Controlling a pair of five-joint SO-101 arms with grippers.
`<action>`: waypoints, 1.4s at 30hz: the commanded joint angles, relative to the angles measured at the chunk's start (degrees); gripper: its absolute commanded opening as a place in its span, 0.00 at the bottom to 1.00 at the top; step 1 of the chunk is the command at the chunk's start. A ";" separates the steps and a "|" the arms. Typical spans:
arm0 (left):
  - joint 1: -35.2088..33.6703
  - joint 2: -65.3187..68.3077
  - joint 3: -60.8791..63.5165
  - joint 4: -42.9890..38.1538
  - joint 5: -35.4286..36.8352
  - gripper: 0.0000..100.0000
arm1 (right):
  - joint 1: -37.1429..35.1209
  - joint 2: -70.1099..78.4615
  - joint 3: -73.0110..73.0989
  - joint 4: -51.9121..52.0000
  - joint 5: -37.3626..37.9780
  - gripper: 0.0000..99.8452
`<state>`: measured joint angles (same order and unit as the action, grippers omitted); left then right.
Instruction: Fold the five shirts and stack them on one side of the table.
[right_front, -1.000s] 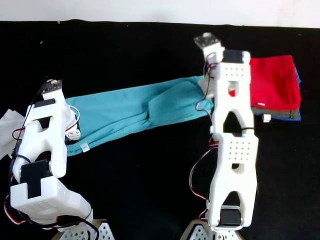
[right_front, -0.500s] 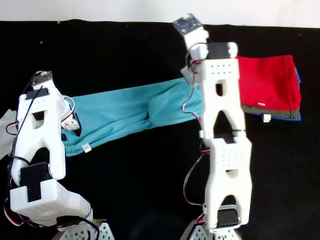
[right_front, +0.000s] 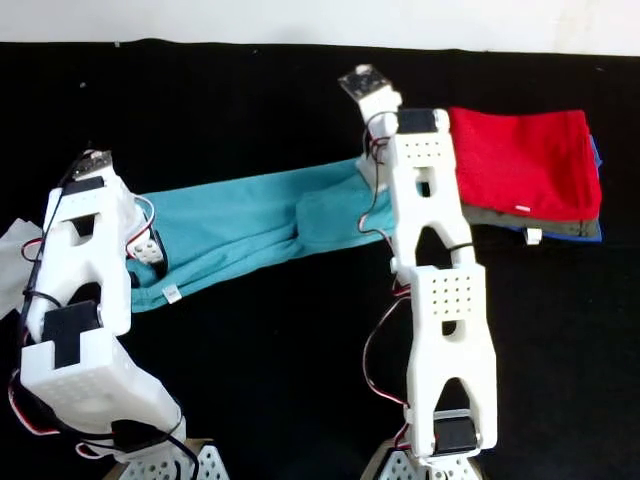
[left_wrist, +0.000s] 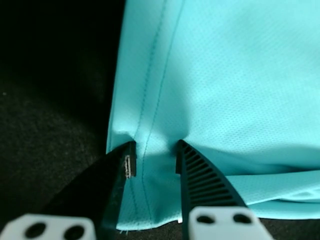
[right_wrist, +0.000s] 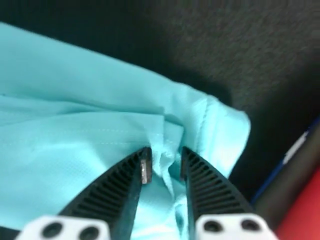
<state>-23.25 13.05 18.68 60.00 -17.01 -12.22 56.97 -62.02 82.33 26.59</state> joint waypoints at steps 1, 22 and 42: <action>-0.04 -0.13 -1.89 -0.35 0.26 0.15 | 0.48 -4.53 -5.32 -0.92 0.44 0.00; -6.29 -3.47 -14.20 10.73 0.00 0.23 | 1.19 -9.01 -20.09 18.86 0.53 0.12; 1.71 19.47 -24.57 13.80 0.00 0.22 | -0.92 -59.65 24.22 18.51 -4.48 0.12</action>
<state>-25.45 30.81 -3.74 70.90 -17.19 -12.84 6.77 -43.82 100.44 22.64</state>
